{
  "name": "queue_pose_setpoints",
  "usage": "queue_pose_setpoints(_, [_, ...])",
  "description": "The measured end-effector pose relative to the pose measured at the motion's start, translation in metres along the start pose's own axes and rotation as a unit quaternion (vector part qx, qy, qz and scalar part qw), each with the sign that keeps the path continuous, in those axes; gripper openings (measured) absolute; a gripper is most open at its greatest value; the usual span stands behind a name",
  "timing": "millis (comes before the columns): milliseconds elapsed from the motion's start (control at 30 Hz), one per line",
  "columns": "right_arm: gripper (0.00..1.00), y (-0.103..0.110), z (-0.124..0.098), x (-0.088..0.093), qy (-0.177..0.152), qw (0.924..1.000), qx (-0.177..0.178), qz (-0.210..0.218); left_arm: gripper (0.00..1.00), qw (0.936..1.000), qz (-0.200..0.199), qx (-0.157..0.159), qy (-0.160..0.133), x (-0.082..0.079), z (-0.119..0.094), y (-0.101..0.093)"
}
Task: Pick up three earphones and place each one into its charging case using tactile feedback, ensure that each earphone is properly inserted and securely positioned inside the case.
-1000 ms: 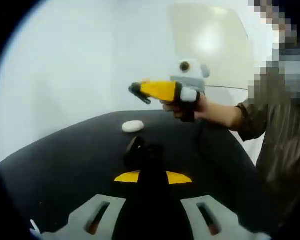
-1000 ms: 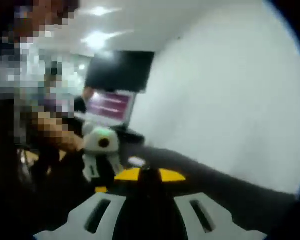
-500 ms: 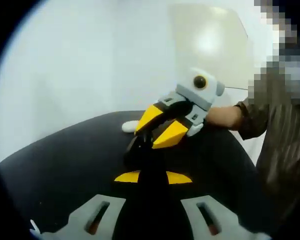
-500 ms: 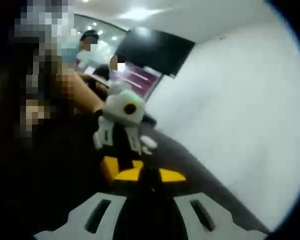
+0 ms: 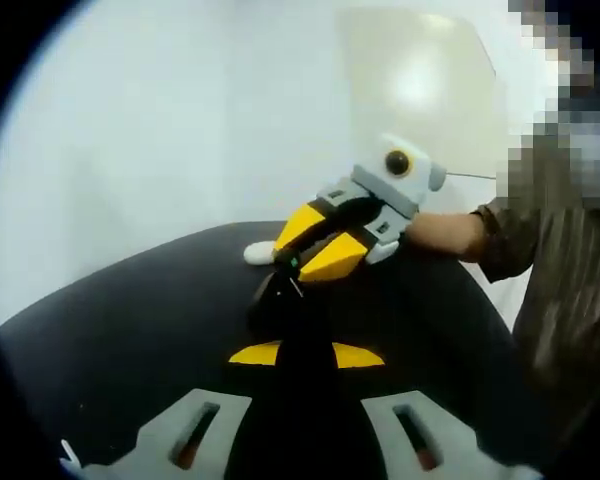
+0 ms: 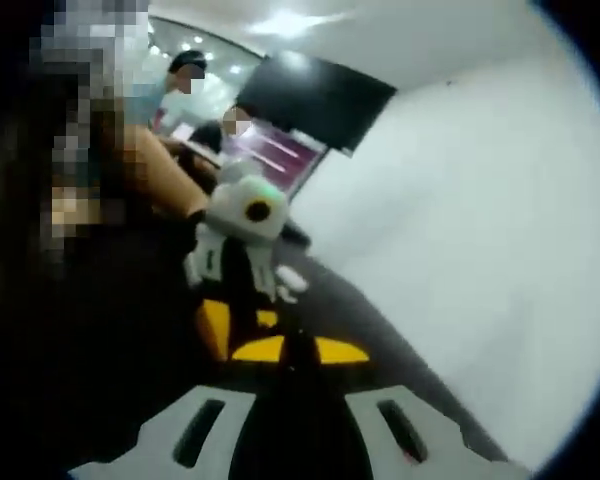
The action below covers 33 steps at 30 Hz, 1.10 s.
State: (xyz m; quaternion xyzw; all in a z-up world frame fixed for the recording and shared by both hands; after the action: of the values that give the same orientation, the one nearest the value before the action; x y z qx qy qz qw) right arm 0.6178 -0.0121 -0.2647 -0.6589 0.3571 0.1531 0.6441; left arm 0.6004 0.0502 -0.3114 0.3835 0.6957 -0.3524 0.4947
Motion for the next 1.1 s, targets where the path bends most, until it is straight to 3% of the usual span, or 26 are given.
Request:
queue_pose_setpoints(167, [0.12, -0.004, -0.005, -0.006, 0.002, 0.9991, 0.010, -0.042, 0.15, 1.0000, 0.001, 0.000, 0.000, 0.000, 0.000, 0.000])
queue_pose_setpoints(300, [0.12, -0.003, -0.007, -0.007, 0.022, 0.9946, 0.011, -0.101, 0.15, 1.0000, 0.001, 0.000, 0.000, 0.000, 0.000, 0.000])
queue_pose_setpoints(600, [0.04, 0.009, -0.004, -0.004, 0.048, 0.9880, -0.016, -0.146, 0.15, 1.0000, 0.001, -0.001, 0.001, 0.001, 0.000, 0.000])
queue_pose_setpoints(733, [0.04, 0.008, -0.007, -0.003, 0.044, 0.9917, -0.023, -0.119, 0.15, 1.0000, 0.001, -0.001, 0.000, 0.000, 0.000, 0.000])
queue_pose_setpoints(900, [0.05, 0.000, -0.009, -0.006, 0.019, 0.9993, -0.013, -0.029, 0.15, 1.0000, 0.001, -0.001, 0.000, 0.001, 0.000, 0.000])
queue_pose_setpoints(1033, [0.10, -0.002, -0.004, -0.010, -0.003, 0.9980, -0.040, 0.048, 0.15, 1.0000, 0.001, -0.001, 0.000, 0.001, 0.000, 0.000])
queue_pose_setpoints(1100, [0.11, -0.007, -0.001, -0.010, 0.015, 0.9980, -0.061, 0.008, 0.15, 1.0000, 0.002, -0.001, 0.000, 0.001, 0.000, 0.000])
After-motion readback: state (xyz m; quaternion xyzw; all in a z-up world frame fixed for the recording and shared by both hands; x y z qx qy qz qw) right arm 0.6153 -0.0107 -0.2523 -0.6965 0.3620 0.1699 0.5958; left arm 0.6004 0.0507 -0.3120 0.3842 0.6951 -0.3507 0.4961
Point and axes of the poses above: the point that each gripper's makers call its tool centre point, and the gripper's own axes: z roughly forward along the fingers, y roughly to its left, x roughly out of its underside, the point moved 3 cm from there along -z, roughly backward along the fingers, and after that the axes turned 10 degrees about -z, right-handed, at the moved point
